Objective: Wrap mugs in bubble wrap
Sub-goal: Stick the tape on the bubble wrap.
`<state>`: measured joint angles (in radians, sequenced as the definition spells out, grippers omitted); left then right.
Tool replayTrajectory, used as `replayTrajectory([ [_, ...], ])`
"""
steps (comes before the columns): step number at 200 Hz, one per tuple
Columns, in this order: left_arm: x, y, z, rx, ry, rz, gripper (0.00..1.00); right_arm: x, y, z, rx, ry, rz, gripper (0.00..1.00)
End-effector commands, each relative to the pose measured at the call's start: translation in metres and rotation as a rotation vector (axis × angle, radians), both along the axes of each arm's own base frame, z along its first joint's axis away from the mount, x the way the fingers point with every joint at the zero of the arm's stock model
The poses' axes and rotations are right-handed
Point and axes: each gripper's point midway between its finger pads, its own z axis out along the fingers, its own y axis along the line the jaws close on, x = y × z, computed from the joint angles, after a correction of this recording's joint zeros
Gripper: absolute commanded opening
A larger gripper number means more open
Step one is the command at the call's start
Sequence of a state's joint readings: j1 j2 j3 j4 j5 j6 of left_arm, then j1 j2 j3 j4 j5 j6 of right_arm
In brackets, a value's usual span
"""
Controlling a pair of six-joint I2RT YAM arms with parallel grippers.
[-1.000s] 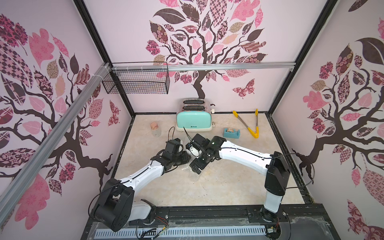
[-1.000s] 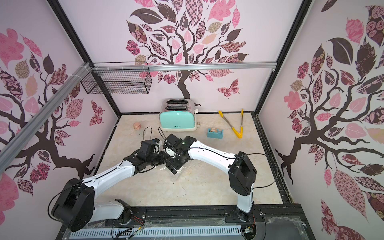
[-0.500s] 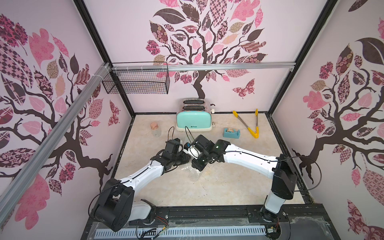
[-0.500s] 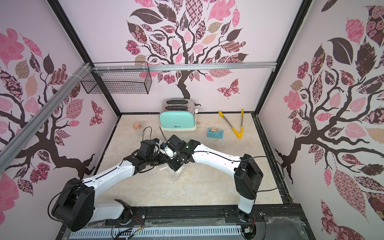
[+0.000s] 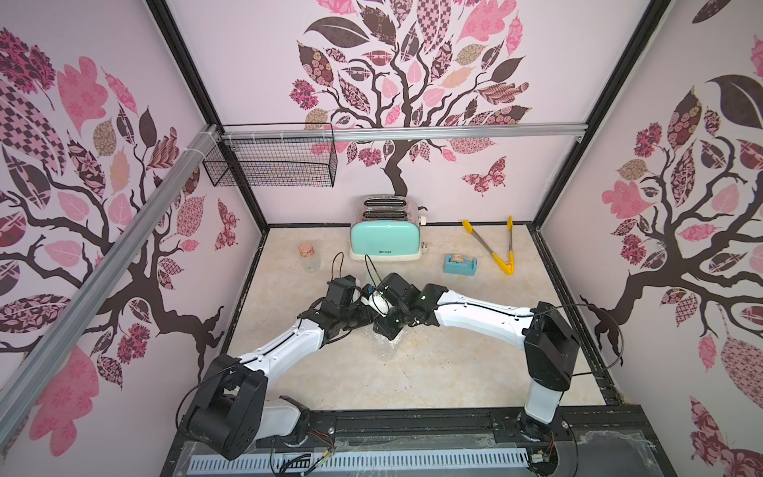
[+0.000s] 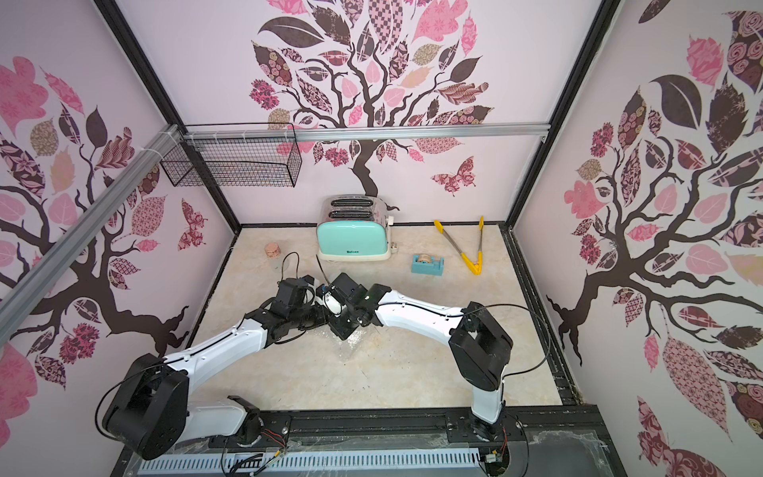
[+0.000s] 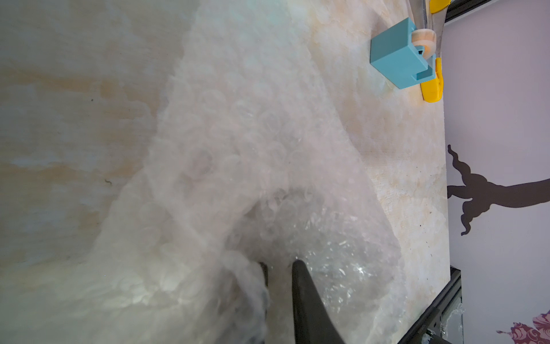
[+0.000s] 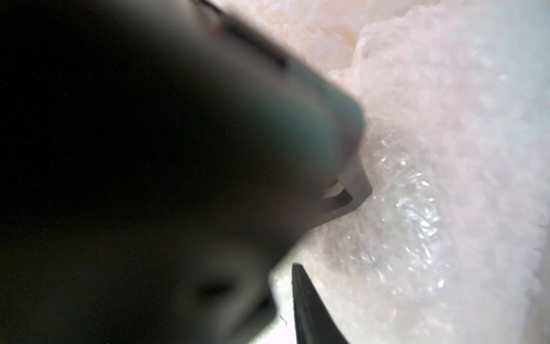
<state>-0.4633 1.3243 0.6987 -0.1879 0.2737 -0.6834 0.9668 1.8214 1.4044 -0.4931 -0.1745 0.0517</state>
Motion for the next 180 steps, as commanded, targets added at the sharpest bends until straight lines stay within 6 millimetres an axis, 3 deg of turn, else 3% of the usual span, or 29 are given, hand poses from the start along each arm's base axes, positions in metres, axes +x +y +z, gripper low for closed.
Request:
replayTrajectory([
  [1, -0.008, 0.006, -0.017, 0.043, 0.042, -0.003, 0.21, -0.015, -0.021, -0.013, -0.085, 0.047, -0.01, 0.32],
  [38, -0.009, 0.005, -0.015, 0.035, 0.039, -0.008, 0.21, -0.012, -0.021, 0.022, 0.029, -0.05, -0.022, 0.38],
  [79, -0.009, 0.005, -0.015, 0.034, 0.039, -0.008, 0.21, -0.007, -0.025, 0.024, 0.025, -0.174, -0.058, 0.54],
  [125, -0.009, 0.006, -0.016, 0.037, 0.042, -0.005, 0.21, -0.006, -0.021, 0.039, 0.012, -0.362, -0.067, 0.56],
  [155, -0.009, 0.006, -0.016, 0.039, 0.043, -0.005, 0.21, -0.007, -0.022, 0.036, -0.001, -0.424, -0.063, 0.57],
  [180, -0.01, 0.006, -0.017, 0.04, 0.046, -0.004, 0.21, -0.01, -0.025, 0.012, -0.054, -0.403, -0.039, 0.63],
])
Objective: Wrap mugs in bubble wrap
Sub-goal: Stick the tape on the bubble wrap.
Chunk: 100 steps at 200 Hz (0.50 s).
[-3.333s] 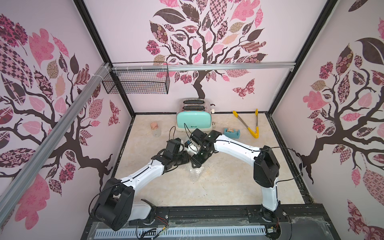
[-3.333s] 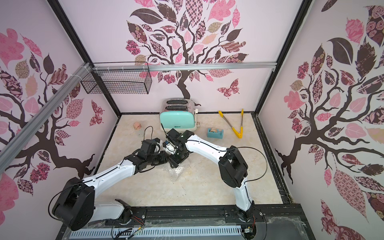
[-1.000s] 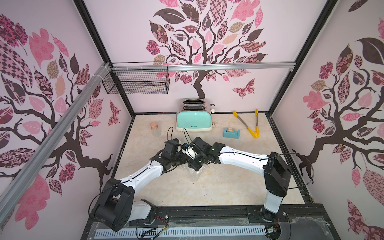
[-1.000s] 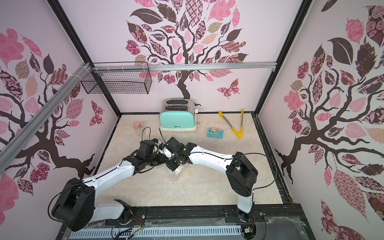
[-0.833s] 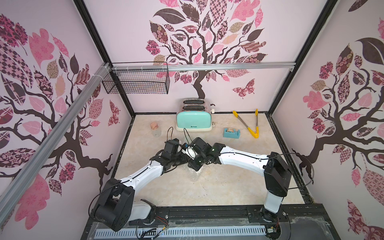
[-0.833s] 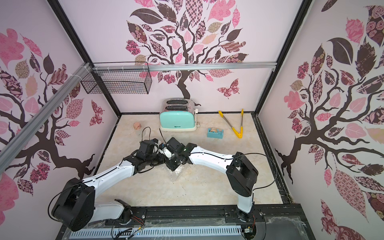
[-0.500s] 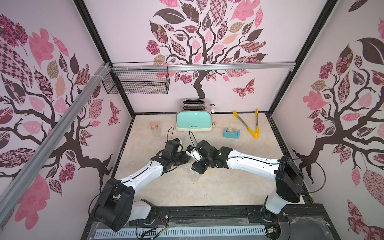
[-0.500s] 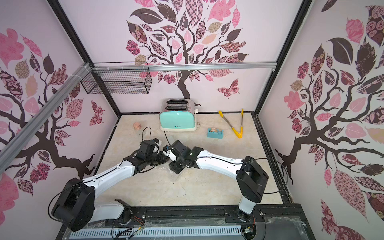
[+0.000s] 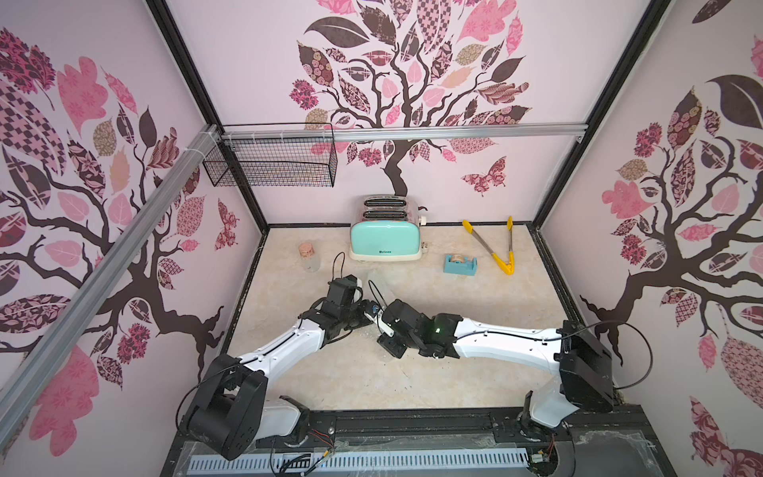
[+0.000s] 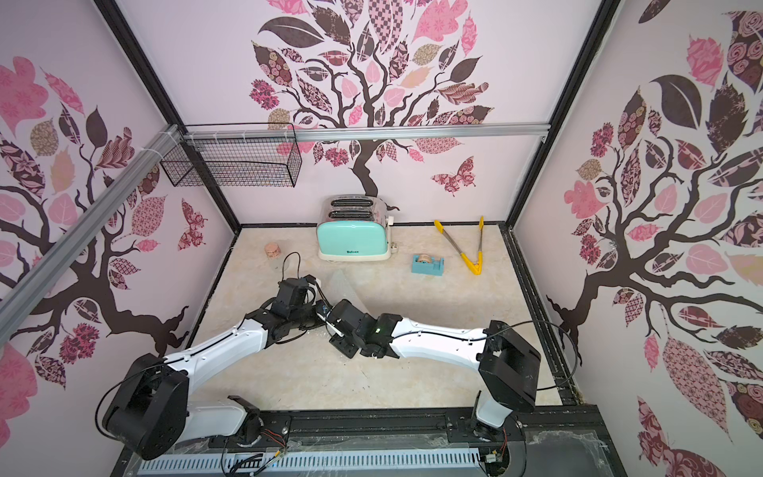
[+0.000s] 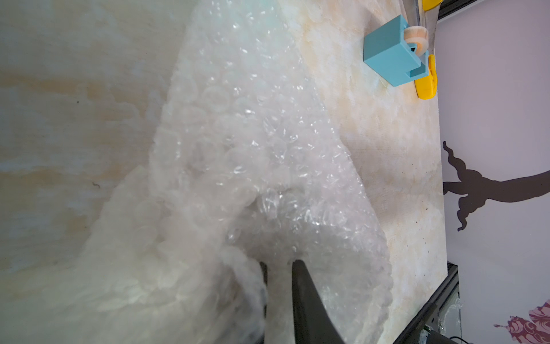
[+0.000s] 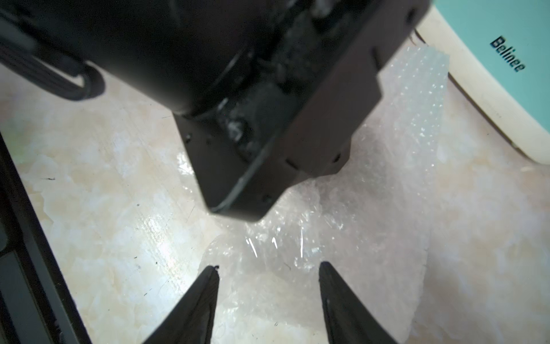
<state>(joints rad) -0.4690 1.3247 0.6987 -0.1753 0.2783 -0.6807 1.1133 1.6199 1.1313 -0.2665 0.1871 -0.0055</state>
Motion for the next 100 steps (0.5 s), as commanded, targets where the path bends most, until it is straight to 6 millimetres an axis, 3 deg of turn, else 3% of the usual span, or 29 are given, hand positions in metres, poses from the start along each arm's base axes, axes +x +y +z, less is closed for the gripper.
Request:
replayTrajectory([
  [1, -0.01, 0.009, -0.019, 0.047, 0.055, 0.007, 0.21, 0.008, -0.005, -0.003, -0.023, -0.047, -0.013, 0.63],
  [30, -0.009, 0.009, -0.019, 0.048, 0.055, 0.006, 0.21, 0.012, -0.015, -0.036, -0.128, -0.033, -0.052, 0.64],
  [51, -0.009, 0.009, -0.019, 0.047, 0.054, 0.005, 0.21, 0.018, -0.02, -0.044, -0.182, -0.04, -0.081, 0.64],
  [69, -0.009, 0.009, -0.018, 0.047, 0.055, 0.006, 0.21, 0.017, -0.017, -0.033, -0.166, -0.038, -0.083, 0.64],
  [100, -0.009, 0.009, -0.017, 0.044, 0.052, 0.005, 0.21, 0.01, -0.01, 0.015, 0.007, -0.063, -0.054, 0.66],
])
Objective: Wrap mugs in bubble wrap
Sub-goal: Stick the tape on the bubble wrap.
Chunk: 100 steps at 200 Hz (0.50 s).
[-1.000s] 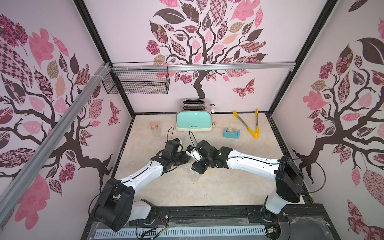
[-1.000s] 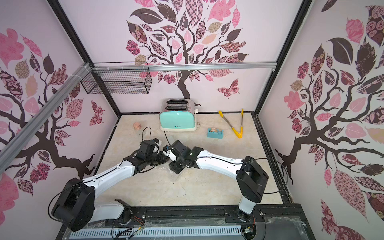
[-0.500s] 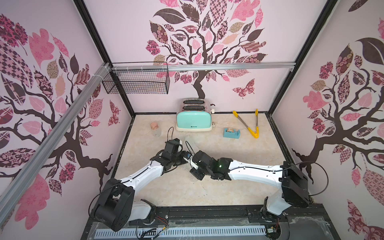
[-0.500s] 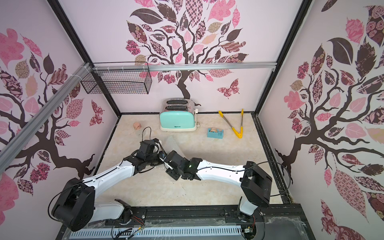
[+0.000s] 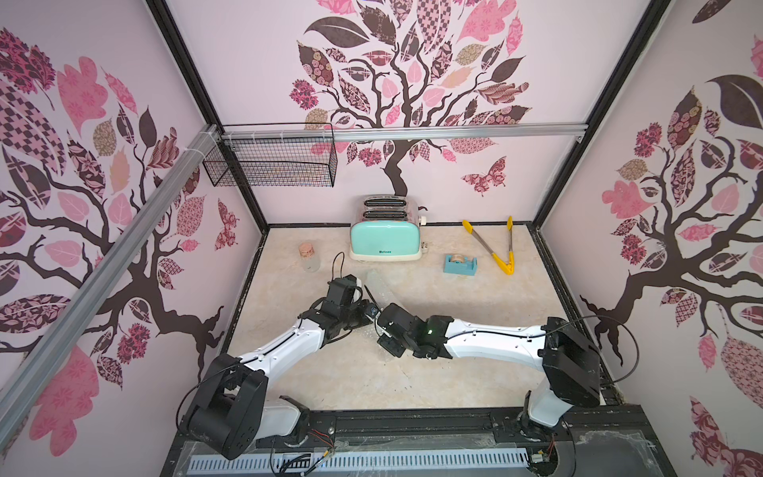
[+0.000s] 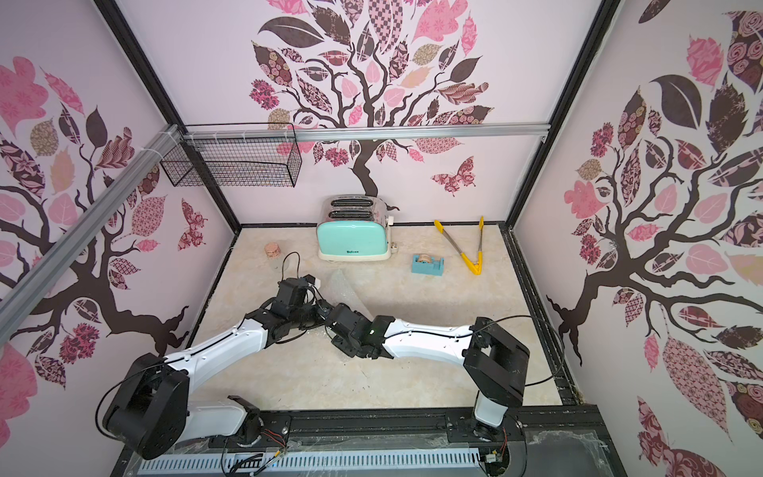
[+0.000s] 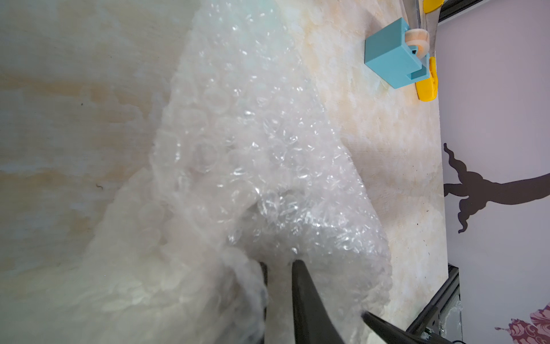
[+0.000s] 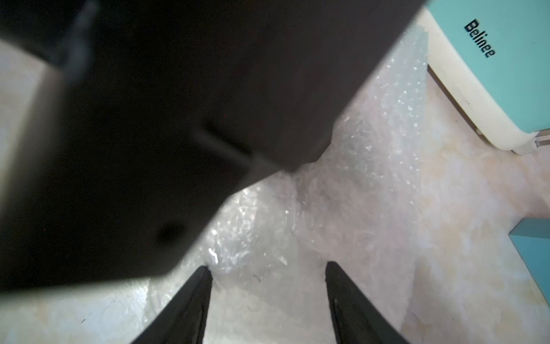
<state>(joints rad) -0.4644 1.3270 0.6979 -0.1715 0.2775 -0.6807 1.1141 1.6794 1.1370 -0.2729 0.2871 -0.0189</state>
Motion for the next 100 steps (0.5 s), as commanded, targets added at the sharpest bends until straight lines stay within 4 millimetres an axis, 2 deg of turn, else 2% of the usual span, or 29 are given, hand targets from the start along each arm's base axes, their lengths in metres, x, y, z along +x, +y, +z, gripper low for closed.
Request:
replayTrajectory([
  [1, -0.01, 0.007, -0.016, 0.044, 0.053, 0.0, 0.21, -0.004, -0.001, 0.037, 0.106, -0.019, 0.003, 0.66],
  [15, -0.01, 0.007, -0.016, 0.044, 0.053, -0.001, 0.21, -0.008, -0.001, 0.051, 0.156, -0.034, 0.022, 0.66],
  [38, -0.01, 0.007, -0.016, 0.043, 0.052, 0.002, 0.21, -0.01, 0.0, 0.058, 0.207, -0.057, 0.04, 0.66],
  [81, -0.009, 0.008, -0.017, 0.045, 0.055, 0.004, 0.21, -0.011, 0.01, 0.037, 0.187, -0.031, 0.074, 0.6],
  [100, -0.009, 0.008, -0.017, 0.045, 0.054, 0.004, 0.21, -0.014, 0.015, 0.029, 0.191, -0.013, 0.098, 0.53],
])
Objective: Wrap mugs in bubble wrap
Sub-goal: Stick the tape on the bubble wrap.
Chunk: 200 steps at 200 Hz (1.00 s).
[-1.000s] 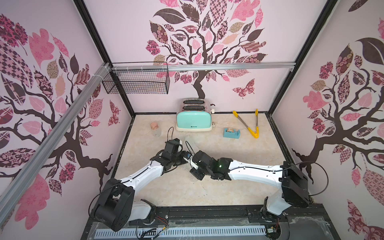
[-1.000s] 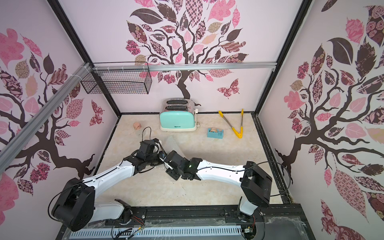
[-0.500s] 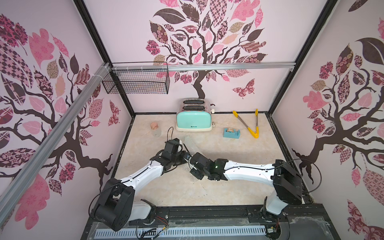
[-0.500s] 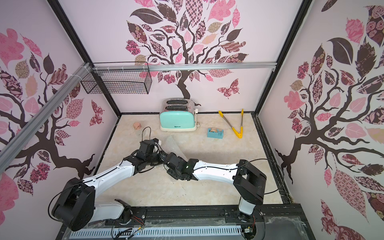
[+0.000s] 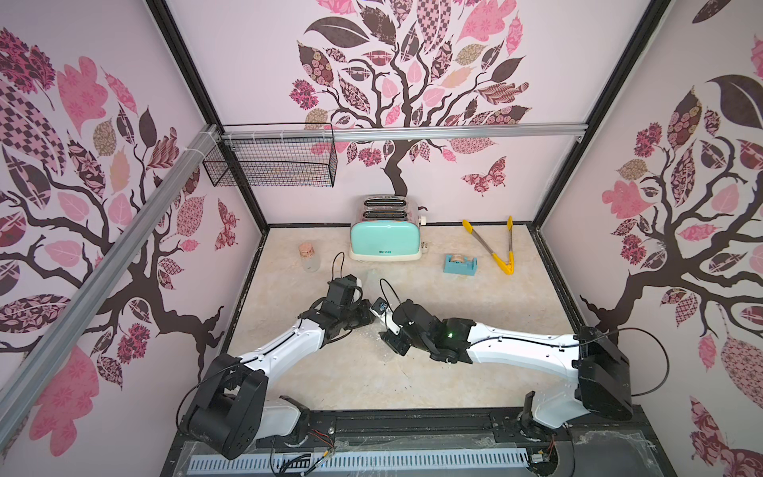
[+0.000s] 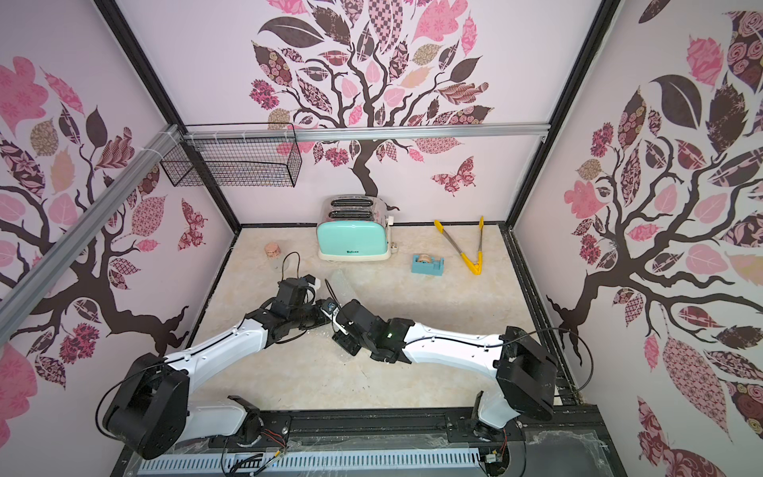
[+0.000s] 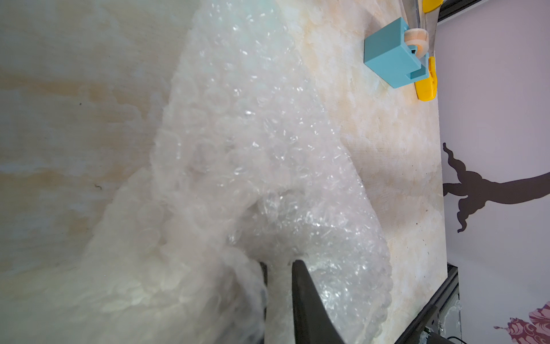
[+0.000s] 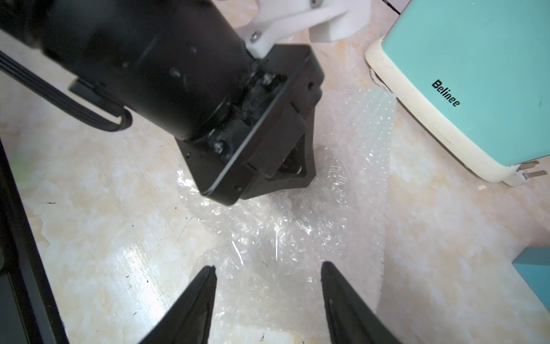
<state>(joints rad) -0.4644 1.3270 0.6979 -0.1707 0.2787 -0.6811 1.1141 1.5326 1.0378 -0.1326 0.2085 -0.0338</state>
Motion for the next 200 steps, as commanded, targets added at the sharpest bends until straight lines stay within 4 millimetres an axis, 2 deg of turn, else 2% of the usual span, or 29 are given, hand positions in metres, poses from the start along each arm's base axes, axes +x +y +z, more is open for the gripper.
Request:
replayTrajectory([
  [1, -0.009, 0.008, -0.017, 0.046, 0.055, 0.004, 0.21, -0.002, 0.01, -0.013, 0.003, 0.025, 0.036, 0.53],
  [50, -0.009, 0.007, -0.014, 0.039, 0.052, 0.004, 0.21, -0.004, 0.007, -0.054, -0.048, 0.063, 0.032, 0.47],
  [76, -0.009, 0.006, -0.01, 0.029, 0.044, 0.001, 0.21, 0.002, 0.007, -0.062, -0.074, 0.063, -0.004, 0.47],
  [108, -0.007, 0.006, -0.002, 0.022, 0.031, 0.005, 0.22, 0.003, 0.006, -0.044, -0.043, 0.052, -0.021, 0.49],
  [146, -0.004, 0.004, 0.011, 0.01, 0.006, 0.004, 0.28, 0.0, 0.004, -0.021, 0.007, 0.041, -0.016, 0.54],
  [200, -0.001, 0.002, 0.035, -0.005, -0.038, -0.005, 0.42, -0.004, -0.006, 0.01, 0.091, 0.021, -0.039, 0.66],
])
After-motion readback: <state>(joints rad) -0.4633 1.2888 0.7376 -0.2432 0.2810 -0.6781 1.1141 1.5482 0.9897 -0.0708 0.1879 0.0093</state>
